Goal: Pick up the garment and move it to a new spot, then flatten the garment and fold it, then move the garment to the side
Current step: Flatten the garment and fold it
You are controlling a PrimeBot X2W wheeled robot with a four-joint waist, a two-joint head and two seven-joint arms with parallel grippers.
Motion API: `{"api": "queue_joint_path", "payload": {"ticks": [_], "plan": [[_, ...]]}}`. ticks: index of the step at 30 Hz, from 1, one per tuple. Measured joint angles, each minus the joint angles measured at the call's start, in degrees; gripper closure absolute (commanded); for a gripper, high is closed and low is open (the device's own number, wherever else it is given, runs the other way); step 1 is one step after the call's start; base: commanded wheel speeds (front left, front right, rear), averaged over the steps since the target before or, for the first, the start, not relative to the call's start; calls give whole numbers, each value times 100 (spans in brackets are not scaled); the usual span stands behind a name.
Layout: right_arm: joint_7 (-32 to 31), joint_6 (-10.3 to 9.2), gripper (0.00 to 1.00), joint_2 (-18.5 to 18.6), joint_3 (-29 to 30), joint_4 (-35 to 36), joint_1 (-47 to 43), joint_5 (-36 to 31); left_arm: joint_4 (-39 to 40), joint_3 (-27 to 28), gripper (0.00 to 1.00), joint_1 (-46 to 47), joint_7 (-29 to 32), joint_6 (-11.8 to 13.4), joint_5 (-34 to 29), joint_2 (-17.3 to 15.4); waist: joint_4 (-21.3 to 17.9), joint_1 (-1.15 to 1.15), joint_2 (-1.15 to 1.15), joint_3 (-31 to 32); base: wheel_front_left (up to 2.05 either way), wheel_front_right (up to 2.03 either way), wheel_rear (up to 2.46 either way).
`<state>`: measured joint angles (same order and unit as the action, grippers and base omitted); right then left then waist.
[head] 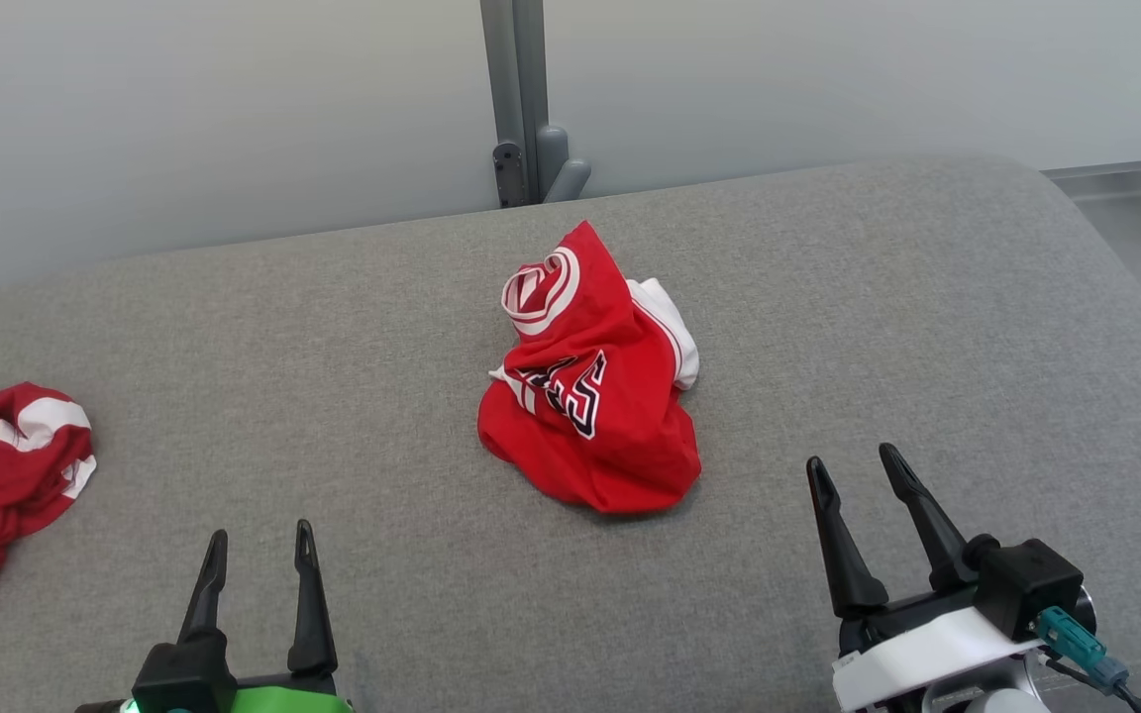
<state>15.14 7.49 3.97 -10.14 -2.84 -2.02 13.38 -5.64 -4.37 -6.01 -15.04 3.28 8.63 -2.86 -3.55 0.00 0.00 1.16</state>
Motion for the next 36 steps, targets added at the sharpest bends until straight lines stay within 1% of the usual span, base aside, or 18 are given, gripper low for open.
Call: {"api": "queue_joint_path", "payload": {"ticks": [8, 27, 36], "plan": [[0, 0, 0, 19, -31, -16, -5, 0, 0, -36, 0, -19, 0, -70, 14, -1, 48, 0, 0, 42, 0, 0, 0], [0, 0, 0, 44, -79, -51, -73, 4, -14, -156, 0, -23, 0, -79, -4, 0, 125, 0, 0, 127, 0, 0, 0], [0, 0, 0, 51, -156, -97, -73, 12, -66, -223, 0, -25, 0, -127, -16, -1, 113, 0, 0, 158, 0, 0, 0]]}}
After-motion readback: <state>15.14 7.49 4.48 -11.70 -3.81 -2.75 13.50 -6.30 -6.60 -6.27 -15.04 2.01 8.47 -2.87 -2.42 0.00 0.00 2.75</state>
